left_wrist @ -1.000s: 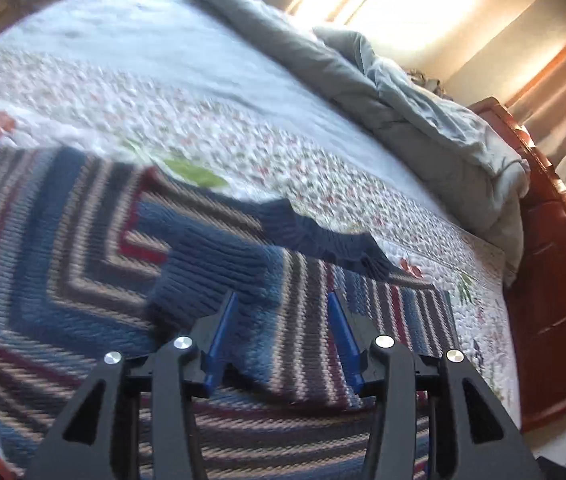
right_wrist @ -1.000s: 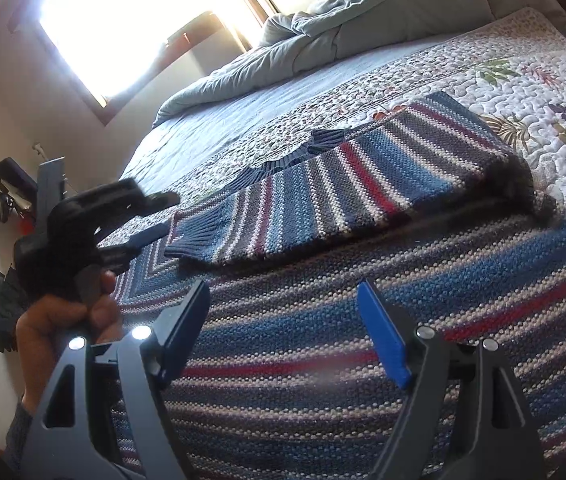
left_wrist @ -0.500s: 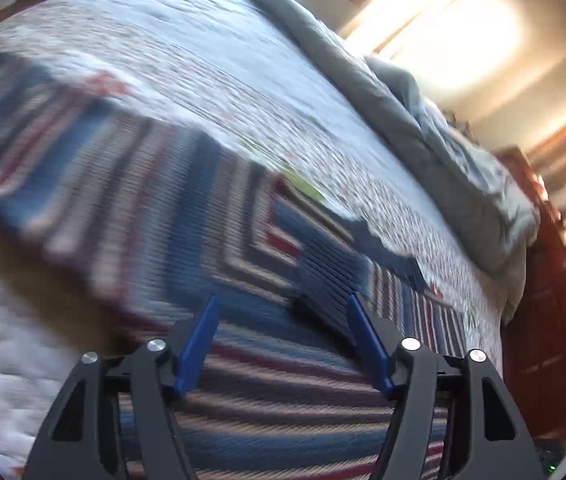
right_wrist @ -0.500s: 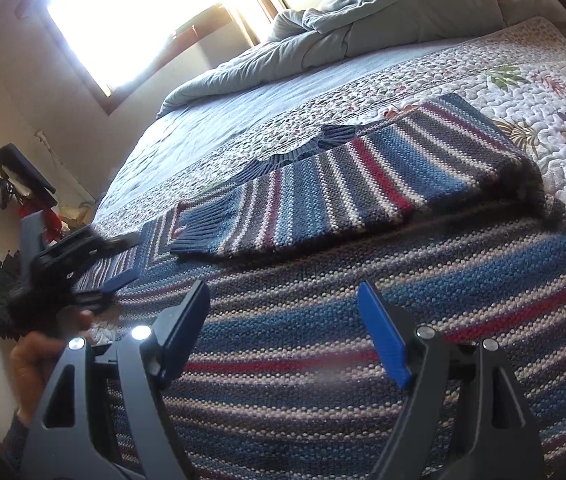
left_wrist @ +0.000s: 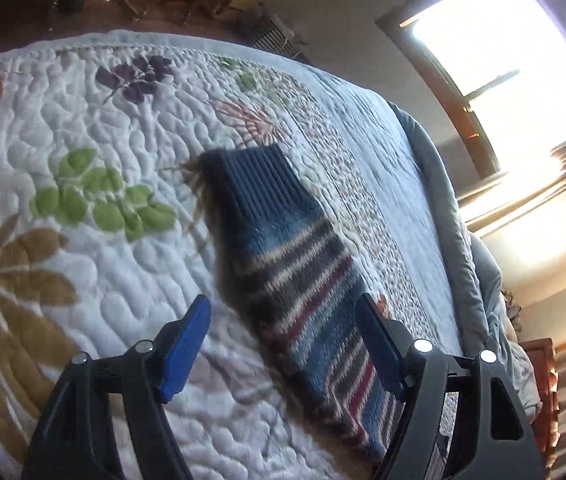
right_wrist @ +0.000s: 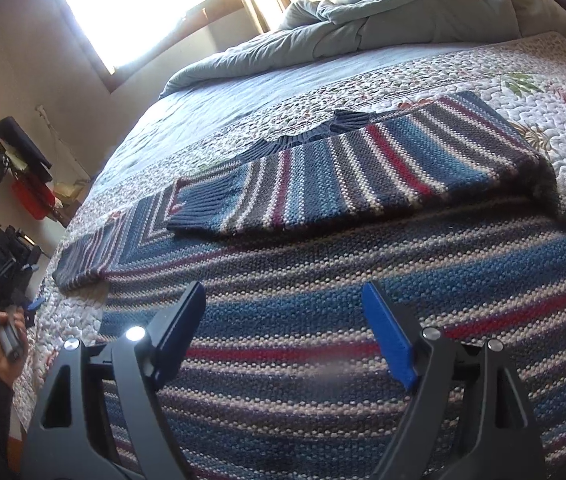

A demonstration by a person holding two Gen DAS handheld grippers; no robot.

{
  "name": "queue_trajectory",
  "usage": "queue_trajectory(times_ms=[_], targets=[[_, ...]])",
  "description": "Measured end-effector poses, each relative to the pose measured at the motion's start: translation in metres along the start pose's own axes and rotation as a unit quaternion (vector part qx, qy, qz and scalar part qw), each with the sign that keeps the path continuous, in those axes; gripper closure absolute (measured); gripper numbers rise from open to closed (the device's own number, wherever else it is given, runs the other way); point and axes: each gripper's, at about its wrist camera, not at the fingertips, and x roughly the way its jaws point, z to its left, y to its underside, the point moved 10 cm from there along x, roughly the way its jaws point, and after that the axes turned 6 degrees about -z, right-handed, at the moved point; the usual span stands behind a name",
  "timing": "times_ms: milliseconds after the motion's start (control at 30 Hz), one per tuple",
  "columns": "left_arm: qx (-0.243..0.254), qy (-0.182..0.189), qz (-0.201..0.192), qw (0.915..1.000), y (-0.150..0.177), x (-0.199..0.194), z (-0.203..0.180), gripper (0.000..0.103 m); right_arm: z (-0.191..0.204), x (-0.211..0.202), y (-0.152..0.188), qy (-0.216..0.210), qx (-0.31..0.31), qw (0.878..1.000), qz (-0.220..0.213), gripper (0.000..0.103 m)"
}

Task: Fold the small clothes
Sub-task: 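Grasp the other sleeve cuff with the left gripper, then lift the cuff and fold the sleeve across the body with the left gripper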

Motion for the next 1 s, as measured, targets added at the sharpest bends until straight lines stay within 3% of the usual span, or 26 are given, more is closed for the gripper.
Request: queue_trajectory(times_ms=[167,467,533,567,600,700,1000], targets=[[-0.035,-0.01,0.0,0.9993,-0.014,0.043,0.013,0.028,-0.003,0.012,0.006,0.011,-0.004,1.0,0.013,0.02],[-0.005,-0.009,-0.009,0.9999,-0.033,0.076,0.012,0.03,-0.009,0.023,0.015,0.022,-0.005,0.999,0.027,0.02],[0.012,-0.02,-0.004,0.9997,-0.03,0.076,0.009,0.044,-0.008,0.024,0.016,0.023,-0.009,0.999,0.027,0.02],[0.019,-0.026,0.007,0.9995,-0.028,0.079,0.009,0.06,-0.008,0.024,0.017,0.023,-0.01,0.999,0.028,0.02],[0.017,-0.031,0.011,0.9993,-0.027,0.08,0.011,0.069,-0.007,0.025,0.017,0.023,-0.013,0.999,0.029,0.02],[0.011,-0.036,0.005,0.9993,-0.028,0.073,0.013,0.087,-0.005,0.024,0.018,0.021,-0.017,0.999,0.028,0.02],[0.043,-0.011,-0.026,0.9987,-0.04,0.028,-0.05,0.093,0.006,0.022,0.02,0.005,-0.027,0.999,0.036,0.02]])
